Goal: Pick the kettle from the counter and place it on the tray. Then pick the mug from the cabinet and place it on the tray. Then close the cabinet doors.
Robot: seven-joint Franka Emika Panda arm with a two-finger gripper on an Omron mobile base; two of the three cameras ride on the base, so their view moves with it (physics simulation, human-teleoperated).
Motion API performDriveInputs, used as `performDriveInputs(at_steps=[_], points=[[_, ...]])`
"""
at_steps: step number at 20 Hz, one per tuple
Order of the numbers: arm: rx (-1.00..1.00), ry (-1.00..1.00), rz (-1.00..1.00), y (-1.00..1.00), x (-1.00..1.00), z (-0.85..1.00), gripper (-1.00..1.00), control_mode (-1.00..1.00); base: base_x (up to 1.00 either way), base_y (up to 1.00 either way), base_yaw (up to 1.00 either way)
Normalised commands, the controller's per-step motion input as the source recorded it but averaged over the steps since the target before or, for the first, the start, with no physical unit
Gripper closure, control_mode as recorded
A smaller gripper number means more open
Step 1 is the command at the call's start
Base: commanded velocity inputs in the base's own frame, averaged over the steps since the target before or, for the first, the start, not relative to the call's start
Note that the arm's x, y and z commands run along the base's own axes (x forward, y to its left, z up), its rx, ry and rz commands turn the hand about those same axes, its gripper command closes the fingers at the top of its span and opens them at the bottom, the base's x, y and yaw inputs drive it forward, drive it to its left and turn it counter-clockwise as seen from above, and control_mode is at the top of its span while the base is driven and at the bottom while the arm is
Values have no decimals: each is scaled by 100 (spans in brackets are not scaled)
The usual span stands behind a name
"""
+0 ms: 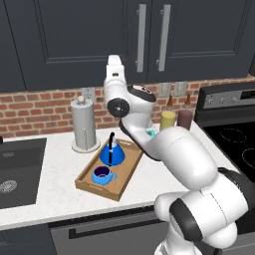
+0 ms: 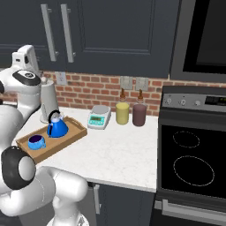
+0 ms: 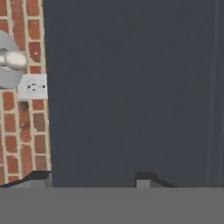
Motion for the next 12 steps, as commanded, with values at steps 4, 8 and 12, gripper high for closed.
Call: performDriveInputs(at_steps=[4,8,12], points=[[0,4,15,0,71,-3,-100,-100,0,0,0],[0,4,10,0,55,-9,-100,-100,0,0,0],[0,5,6,0,42,-10,-100,-100,0,0,0]])
